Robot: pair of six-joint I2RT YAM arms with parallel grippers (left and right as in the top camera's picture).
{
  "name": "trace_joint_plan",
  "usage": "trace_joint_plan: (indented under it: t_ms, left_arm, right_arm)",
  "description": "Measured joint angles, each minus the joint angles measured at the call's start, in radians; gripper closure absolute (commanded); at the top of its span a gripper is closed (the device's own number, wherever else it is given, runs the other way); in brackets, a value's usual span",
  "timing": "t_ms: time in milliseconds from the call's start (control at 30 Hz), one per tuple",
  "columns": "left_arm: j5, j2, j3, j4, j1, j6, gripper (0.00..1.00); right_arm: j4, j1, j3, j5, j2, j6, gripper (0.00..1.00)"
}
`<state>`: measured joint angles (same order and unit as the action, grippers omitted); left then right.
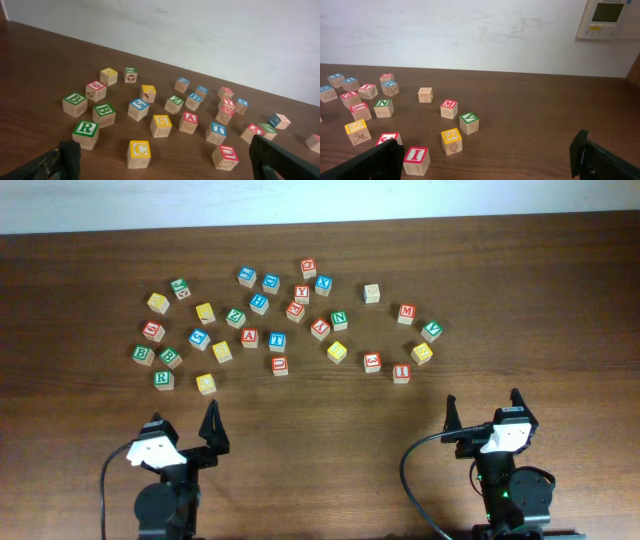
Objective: Spell out ICRA
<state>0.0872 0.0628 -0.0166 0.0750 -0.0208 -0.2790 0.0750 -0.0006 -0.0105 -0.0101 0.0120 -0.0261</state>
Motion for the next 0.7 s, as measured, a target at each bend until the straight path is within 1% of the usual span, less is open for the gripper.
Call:
trace_joint_plan:
  t_ms: [433, 500, 533, 600, 667, 700]
  left_arm:
    - [0.019, 0.0, 0.0, 0.0, 0.0, 0.0, 0.01]
    - [0.019, 0.0, 0.0, 0.0, 0.0, 0.0, 0.01]
    - [0.019, 0.0, 0.0, 0.0, 0.0, 0.0, 0.01]
    - [0.019, 0.0, 0.0, 0.0, 0.0, 0.0, 0.01]
    - [0.022, 0.0, 0.0, 0.0, 0.0, 0.0, 0.01]
    - [0.022, 0.0, 0.0, 0.0, 0.0, 0.0, 0.01]
  right_arm:
    - [0.0, 0.0, 0.0, 0.0, 0.0, -0.001, 0.02]
    - [-0.029, 0.0, 0.0, -0.003, 0.0, 0.008, 0.02]
    - [-0.068, 0.0, 0.0, -0.024, 0.001, 0.03, 0.02]
    - [-0.101, 0.0, 0.0, -0.137, 0.0, 0.124, 0.02]
    - [-0.108, 0.0, 0.0, -0.306, 0.0, 0.259, 0.02]
    - [-0.157, 0.0, 0.0, -0.408, 0.002, 0.358, 0.02]
